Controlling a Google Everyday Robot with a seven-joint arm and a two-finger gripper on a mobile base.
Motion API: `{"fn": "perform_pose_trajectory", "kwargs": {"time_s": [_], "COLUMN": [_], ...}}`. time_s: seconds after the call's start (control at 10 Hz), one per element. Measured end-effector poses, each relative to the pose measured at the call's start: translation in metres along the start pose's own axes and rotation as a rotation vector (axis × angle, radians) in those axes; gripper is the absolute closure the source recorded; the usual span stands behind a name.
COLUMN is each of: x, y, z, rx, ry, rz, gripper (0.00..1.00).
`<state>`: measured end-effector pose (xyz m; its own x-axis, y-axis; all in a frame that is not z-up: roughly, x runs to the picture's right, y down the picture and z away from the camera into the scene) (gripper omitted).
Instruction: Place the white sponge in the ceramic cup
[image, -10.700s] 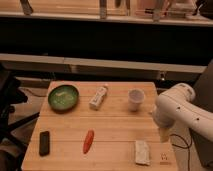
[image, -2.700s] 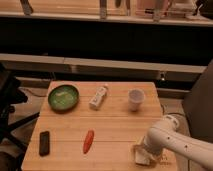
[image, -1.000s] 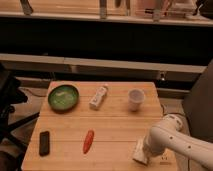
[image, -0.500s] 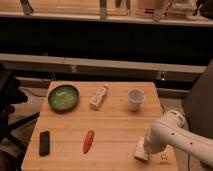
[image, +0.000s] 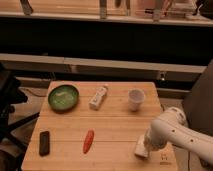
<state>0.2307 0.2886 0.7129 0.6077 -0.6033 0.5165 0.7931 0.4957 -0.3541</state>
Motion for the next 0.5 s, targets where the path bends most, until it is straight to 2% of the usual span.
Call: {"fn": "perform_pose_trajectory", "kwargs": {"time_s": [0.5], "x": [0.0088], "y": [-0.0025], "z": [-0.0084], "rx": [0.002], "ry": [0.012], "rz": [0.018], "gripper": [0.91]}}
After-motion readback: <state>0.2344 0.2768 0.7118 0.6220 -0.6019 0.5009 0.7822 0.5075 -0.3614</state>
